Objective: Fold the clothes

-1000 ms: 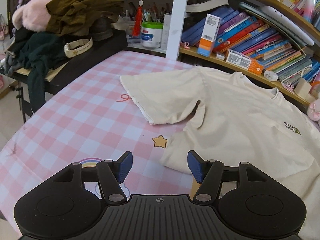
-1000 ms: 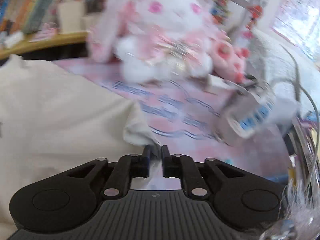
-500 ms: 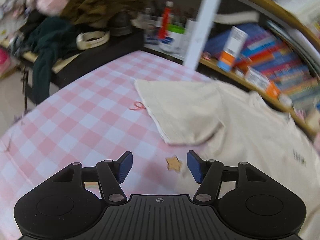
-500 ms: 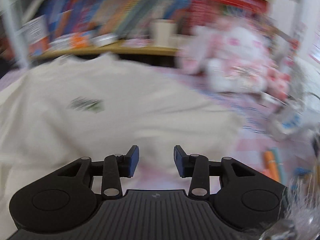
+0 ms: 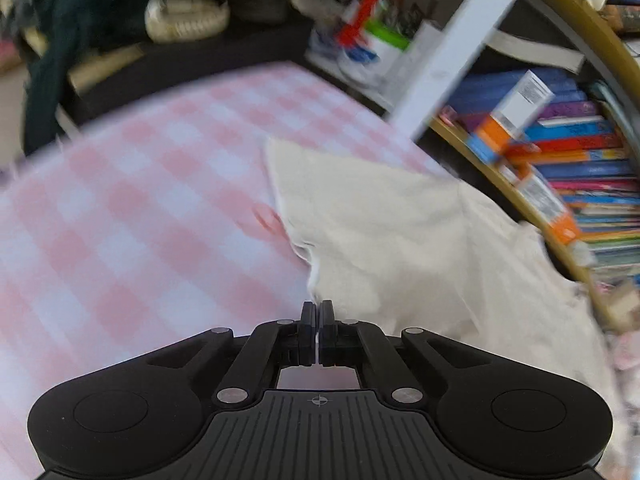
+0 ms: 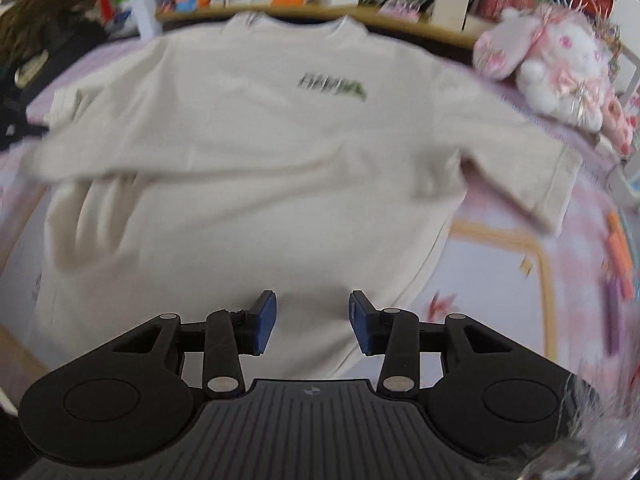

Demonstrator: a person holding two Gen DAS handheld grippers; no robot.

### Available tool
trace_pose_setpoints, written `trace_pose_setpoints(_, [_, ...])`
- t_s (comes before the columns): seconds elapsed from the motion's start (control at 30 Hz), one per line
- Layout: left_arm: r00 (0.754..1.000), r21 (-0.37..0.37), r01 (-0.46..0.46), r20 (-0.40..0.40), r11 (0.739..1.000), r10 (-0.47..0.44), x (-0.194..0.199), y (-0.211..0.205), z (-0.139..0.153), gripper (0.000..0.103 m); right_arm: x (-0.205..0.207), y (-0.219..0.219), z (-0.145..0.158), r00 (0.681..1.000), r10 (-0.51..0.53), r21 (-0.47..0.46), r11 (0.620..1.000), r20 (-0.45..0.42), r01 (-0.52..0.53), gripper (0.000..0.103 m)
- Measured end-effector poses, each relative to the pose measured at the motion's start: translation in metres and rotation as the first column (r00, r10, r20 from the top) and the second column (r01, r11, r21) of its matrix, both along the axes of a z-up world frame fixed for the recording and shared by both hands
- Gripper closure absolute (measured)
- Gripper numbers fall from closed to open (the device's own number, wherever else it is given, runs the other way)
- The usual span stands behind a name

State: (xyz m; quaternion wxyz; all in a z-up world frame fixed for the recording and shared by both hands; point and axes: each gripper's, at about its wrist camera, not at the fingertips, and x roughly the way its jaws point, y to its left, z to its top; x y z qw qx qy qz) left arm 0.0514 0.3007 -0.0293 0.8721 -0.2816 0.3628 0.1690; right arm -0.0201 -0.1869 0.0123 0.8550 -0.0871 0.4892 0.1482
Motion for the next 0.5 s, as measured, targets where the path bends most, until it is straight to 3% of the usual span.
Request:
trace_pose_setpoints(0.1, [1.0,0.025,-0.019,0.016,1.0,0.019,0.006,0.029,0.004,0.103,-0.011,0.004,-0.004,0.999,-0.032,-0.025,0.999,0.01,0.032,0.065])
trace_pose_setpoints(0.23, [0.999,0.067,0.031,0.026,0.997,-0.033,0.015,0.044,0.008,0.099,-0.014,0.003,-0.003,0.995,-0.102,-0.027,0.994,0.008,0.102,0.065])
trace_pose_setpoints(0.37, [0.979,0.075,0.187,0.074,0.98,-0.192,-0.01,0.038,0.023,0.091,-0.027,-0.006,0.01,0.988,-0.155,0.023,0.988,-0.008,0.155,0.063])
trace_pose_setpoints(0.4, [0.961,0.083,0.255,0.09,0.963,-0.262,-0.023,0.031,0.026,0.077,-0.031,-0.01,0.012,0.986,-0.168,0.043,0.985,-0.021,0.168,0.062])
trace_pose_setpoints(0.43, [0.935,0.103,0.332,0.091,0.937,-0.342,-0.035,0.021,0.028,0.057,-0.036,-0.013,0.015,0.983,-0.18,0.064,0.981,-0.036,0.182,0.061])
trace_pose_setpoints(0.5, [0.865,0.186,0.48,0.063,0.857,-0.498,-0.058,-0.003,0.031,0.039,-0.043,-0.018,0.016,0.976,-0.206,0.106,0.971,-0.073,0.213,0.06])
